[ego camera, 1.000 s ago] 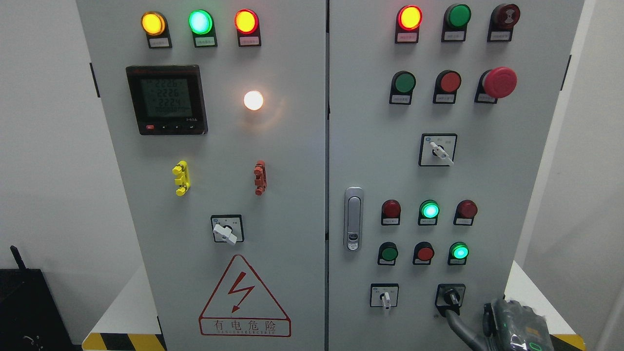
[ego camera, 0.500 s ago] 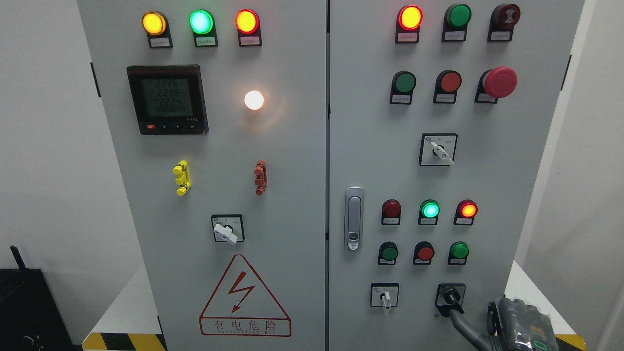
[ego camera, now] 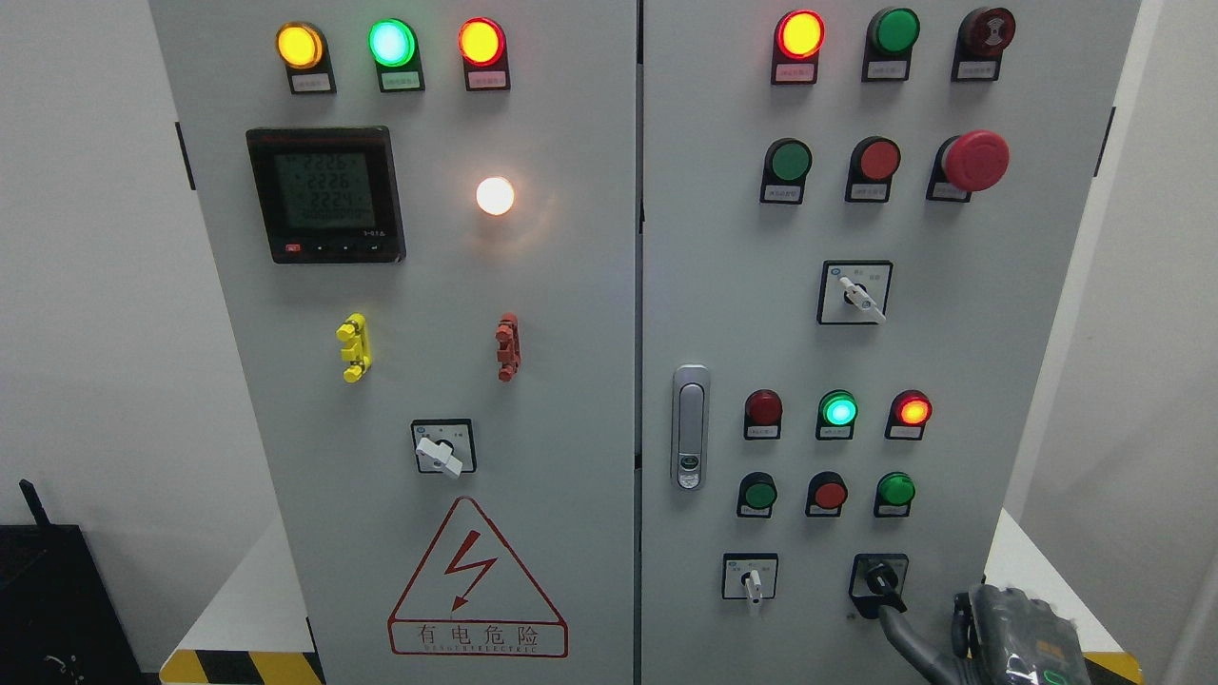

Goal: Flip black knob to close circuit

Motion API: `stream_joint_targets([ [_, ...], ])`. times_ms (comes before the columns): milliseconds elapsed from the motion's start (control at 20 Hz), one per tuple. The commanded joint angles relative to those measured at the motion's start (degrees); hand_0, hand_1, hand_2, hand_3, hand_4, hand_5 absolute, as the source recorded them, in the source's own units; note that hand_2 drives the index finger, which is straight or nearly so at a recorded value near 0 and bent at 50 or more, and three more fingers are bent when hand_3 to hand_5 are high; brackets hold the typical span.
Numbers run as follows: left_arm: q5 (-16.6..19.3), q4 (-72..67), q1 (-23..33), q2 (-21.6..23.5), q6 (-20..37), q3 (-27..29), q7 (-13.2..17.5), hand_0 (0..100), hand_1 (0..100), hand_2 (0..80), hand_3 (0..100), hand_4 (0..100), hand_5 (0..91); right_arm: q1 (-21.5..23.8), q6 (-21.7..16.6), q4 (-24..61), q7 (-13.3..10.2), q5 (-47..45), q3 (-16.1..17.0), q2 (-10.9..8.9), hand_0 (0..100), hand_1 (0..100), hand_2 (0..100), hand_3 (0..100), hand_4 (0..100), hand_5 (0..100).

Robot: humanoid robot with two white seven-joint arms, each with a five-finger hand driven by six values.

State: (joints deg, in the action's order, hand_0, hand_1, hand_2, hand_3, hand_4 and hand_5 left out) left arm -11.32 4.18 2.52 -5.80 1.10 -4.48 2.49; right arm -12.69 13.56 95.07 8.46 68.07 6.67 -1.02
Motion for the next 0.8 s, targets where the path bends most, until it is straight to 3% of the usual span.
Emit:
stream_joint_targets([
  [0, 0.0, 0.0, 0.0, 0.0, 0.0, 0.0, 0.0, 12, 56, 0.0, 0, 0, 0.0, 1.5, -0.5, 0.0, -0.8, 0.0, -3.3, 1.19, 0, 7, 91, 100, 87, 92],
  [250, 0.0, 0.0, 0.0, 0.0, 0.0, 0.0, 0.0, 12, 56, 0.0, 0, 0, 0.0, 2.0, -0.5, 0.1, -1.7, -1.8, -3.5, 1.72, 0, 7, 91, 100, 87, 92],
  [500, 0.0, 0.0, 0.0, 0.0, 0.0, 0.0, 0.0, 12, 56, 0.0, 0, 0, 0.0, 4.3, -1.2, 4.0, -2.3, -16.1, -2.4, 2.25, 0, 9, 85, 100, 85, 90],
  [600, 0.0, 0.0, -0.1, 0.0, 0.0, 0.0, 0.0, 12, 56, 0.0, 0, 0, 0.0, 7.3, -1.3, 8.0, -2.0, -26.7, -0.5, 2.25, 0, 10, 76, 100, 82, 83],
  [700, 0.0, 0.0, 0.0, 0.0, 0.0, 0.0, 0.0, 12, 56, 0.0, 0, 0, 0.0, 10.5, -1.9, 12.2, -1.8, -37.8, 1.3, 2.25, 0, 10, 62, 91, 74, 70],
  [750, 0.0, 0.0, -0.1, 0.0, 0.0, 0.0, 0.0, 12, 56, 0.0, 0, 0, 0.0, 12.3, -2.4, 14.3, -0.9, -43.8, 2.7, 2.16, 0, 9, 50, 80, 63, 51],
])
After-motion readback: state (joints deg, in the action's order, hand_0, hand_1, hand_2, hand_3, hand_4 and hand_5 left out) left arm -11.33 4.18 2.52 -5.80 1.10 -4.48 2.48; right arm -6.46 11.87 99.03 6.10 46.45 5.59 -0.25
